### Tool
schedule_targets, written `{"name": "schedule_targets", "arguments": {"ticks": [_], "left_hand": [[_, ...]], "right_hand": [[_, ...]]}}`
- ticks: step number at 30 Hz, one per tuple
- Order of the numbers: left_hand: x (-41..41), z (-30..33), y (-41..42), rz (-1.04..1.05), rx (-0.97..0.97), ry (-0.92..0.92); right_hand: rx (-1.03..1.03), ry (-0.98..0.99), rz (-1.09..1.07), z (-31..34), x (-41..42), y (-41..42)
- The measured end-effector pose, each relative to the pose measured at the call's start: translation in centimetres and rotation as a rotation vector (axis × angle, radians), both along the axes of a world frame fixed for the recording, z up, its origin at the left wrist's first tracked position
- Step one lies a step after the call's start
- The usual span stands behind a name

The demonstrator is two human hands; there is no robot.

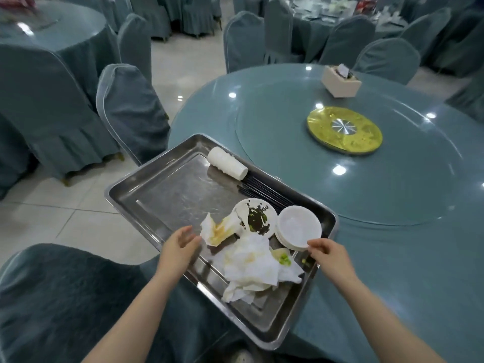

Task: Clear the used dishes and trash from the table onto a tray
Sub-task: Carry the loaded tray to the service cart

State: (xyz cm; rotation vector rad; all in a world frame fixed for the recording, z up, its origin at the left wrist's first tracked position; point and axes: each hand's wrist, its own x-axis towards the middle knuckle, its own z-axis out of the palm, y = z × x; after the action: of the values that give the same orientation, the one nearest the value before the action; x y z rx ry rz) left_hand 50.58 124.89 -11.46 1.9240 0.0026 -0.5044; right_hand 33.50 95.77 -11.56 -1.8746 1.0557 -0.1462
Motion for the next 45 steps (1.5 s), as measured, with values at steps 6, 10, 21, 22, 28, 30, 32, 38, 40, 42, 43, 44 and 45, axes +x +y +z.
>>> {"name": "schedule_targets", "arguments": {"ticks": [6, 10, 21, 22, 28, 30, 32, 38, 40, 42, 43, 44, 45], "left_hand": [[0.8, -1.5, 2.4, 0.19, 0.326, -0.225], [1.5, -2.1, 3.2, 0.224, 0.435, -0.015], [-1.1, -4.7, 1.0, 0.08, 0.303, 0.116], [-1.2, -4.8, 0.8, 0.092, 0.301, 0.112], [-1.2, -5.3, 0.5, 0.247, 0.172, 0.103], [-0.6, -5.1, 0.4, 0.318, 0.131, 0.082], [0.0, -4.7, 0.5, 0.411, 0.102, 0.071], [2.0, -3.0, 3.0, 0.428, 0.146, 0.031], [2.5, -2.3, 3.9, 0.411, 0.116, 0.01], [2.9, -1.4, 4.6, 0.384, 0.074, 0.003], [3.1, -0.9, 4.9, 0.373, 0.059, -0.002], [3.3, -0.5, 5.2, 0.355, 0.05, -0.011], [3.5, 0.1, 5.5, 0.327, 0.043, -0.021]], "right_hand": [[-0.177, -0.037, 0.106, 1.0, 4.7, -2.7], [-0.34, 0.034, 0.303, 1.1, 9.9, -5.7], [-0.436, 0.269, 0.728, -2.8, 20.3, -11.4], [-0.415, 0.267, 0.738, -2.9, 20.6, -11.4], [-0.468, 0.361, 0.847, -3.9, 20.0, -10.8], [-0.496, 0.386, 0.863, -4.0, 19.3, -10.5], [-0.49, 0.363, 0.841, -4.4, 18.3, -10.0], [-0.482, 0.298, 0.746, -4.3, 15.3, -7.2], [-0.47, 0.27, 0.703, -3.5, 14.6, -6.2], [-0.458, 0.239, 0.659, -2.4, 13.7, -5.4], [-0.458, 0.228, 0.637, -1.7, 13.2, -4.9], [-0.459, 0.217, 0.61, -1.0, 12.6, -4.5], [-0.46, 0.21, 0.578, -0.2, 11.8, -4.1]]}}
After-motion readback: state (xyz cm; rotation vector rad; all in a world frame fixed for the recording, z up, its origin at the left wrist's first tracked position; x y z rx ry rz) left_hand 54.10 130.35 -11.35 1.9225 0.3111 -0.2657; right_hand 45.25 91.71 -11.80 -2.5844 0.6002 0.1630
